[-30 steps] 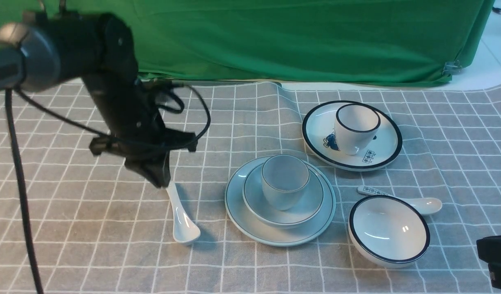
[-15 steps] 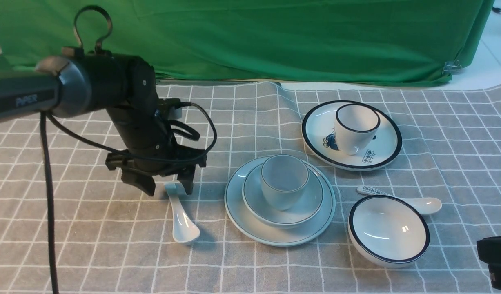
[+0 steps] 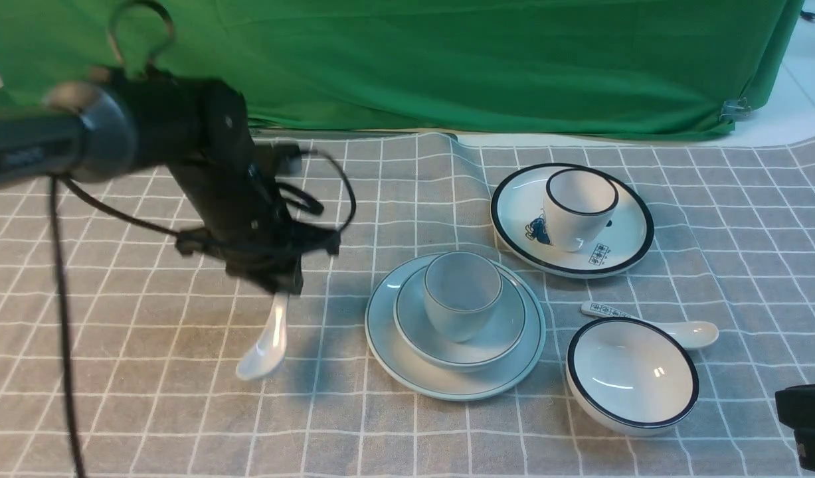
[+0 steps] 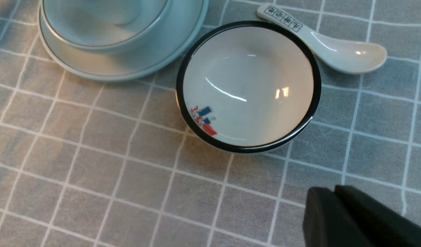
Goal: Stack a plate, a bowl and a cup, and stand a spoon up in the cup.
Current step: Use the left arm to grab a blue soup spoon, then use the left arm to put the blue soup spoon into the blue teacup in the middle
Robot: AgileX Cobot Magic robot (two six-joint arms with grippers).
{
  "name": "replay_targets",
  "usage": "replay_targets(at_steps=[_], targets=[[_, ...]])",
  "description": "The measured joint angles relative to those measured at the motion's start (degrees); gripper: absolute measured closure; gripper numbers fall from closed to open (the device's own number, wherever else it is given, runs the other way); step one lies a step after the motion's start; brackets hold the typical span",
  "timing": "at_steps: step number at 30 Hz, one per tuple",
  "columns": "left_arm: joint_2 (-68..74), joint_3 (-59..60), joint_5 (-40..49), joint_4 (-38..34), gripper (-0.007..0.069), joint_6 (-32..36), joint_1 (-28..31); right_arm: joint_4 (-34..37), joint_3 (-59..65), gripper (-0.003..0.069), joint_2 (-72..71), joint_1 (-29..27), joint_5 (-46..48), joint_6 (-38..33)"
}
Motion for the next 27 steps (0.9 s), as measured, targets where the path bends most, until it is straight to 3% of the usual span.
replay_targets(at_steps=[4, 7, 15, 22, 27], targets=[[-7.2, 0.1, -7.0, -7.0, 0.0507, 6.2, -0.4, 0.0, 0.0, 0.0589, 0.0, 0.0, 0.0, 0.0], [-13.4, 2.3, -19.0, -12.4, 0.0507, 12.8, -2.8, 0.0, 0.0, 0.0589, 0.0, 0.0, 0.0, 0.0], [-16.8, 14.7, -51.1, -16.9, 0.0507, 18.6, -16.4, 0.0, 0.0, 0.0589, 0.0, 0.0, -0.2, 0.0], [-12.3, 17.0, -64.2, -16.3, 0.0507, 18.8, -21.9, 0.0, 0.0, 0.0589, 0.0, 0.0, -0.2, 0.0], [-8.6, 17.0, -66.1, -15.9, 0.0507, 17.2, -22.9, 0.0, 0.0, 0.0589, 0.0, 0.0, -0.2, 0.0]])
